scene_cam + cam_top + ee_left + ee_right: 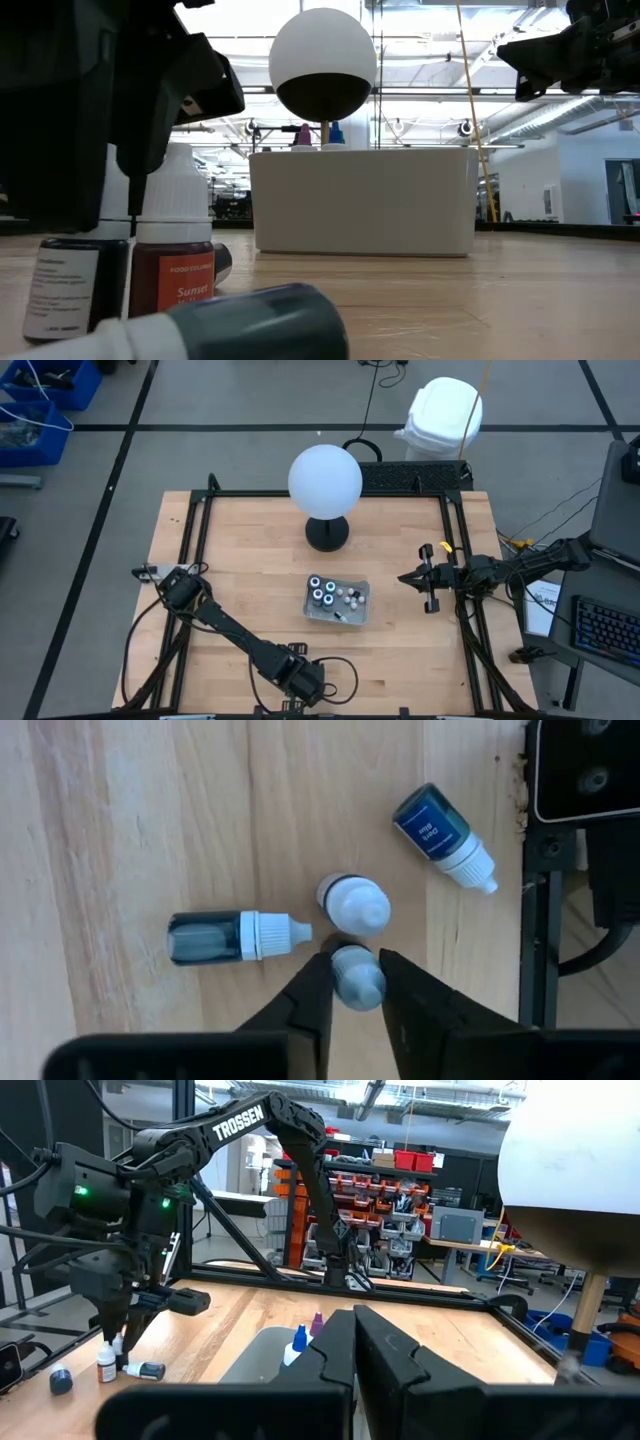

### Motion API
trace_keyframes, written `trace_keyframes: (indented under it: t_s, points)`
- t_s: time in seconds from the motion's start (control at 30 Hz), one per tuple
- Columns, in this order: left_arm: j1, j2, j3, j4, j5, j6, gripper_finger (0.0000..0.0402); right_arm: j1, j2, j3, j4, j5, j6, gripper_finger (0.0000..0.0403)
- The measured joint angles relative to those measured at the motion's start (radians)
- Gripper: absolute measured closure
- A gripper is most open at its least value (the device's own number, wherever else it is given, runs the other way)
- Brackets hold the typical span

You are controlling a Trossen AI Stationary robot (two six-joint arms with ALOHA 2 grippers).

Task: Pick & Place food coloring
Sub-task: Put the small green food coloring bottle into the gray bin

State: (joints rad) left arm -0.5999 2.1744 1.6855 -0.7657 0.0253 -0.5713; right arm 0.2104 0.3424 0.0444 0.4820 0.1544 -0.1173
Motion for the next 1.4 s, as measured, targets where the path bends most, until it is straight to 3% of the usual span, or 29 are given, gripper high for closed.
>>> trace_keyframes:
  t_s: [0.33,0.6,0.77,0.9,1.17,1.4]
  points:
    - [0.0,-0.029,0.0,-0.057,0.046,0.07,0.0333,0.0,0.0,0.0,0.0,0.0,0.0,0.0403]
    - [0.006,-0.252,0.0,-0.185,-0.117,0.196,0.034,0.0,0.0,0.0,0.0,0.001,0.0,0.0403]
    - [0.015,-0.467,-0.034,-0.228,-0.309,0.272,0.0338,0.0,0.0,0.0,0.0,0.0,0.0,0.0403]
    - [0.05,-0.693,-0.233,-0.061,-0.318,0.346,0.0339,0.0,0.0,0.0,-0.002,-0.001,0.0,0.0403]
    - [0.145,-1.18,-0.847,0.306,-0.277,0.246,0.0336,0.0,0.0,0.0,-0.002,-0.001,0.0,0.0403]
    - [0.2,-1.42,-1.181,0.527,-0.19,0.256,0.034,0.0,0.0,0.0,0.0,-0.001,0.003,0.0403]
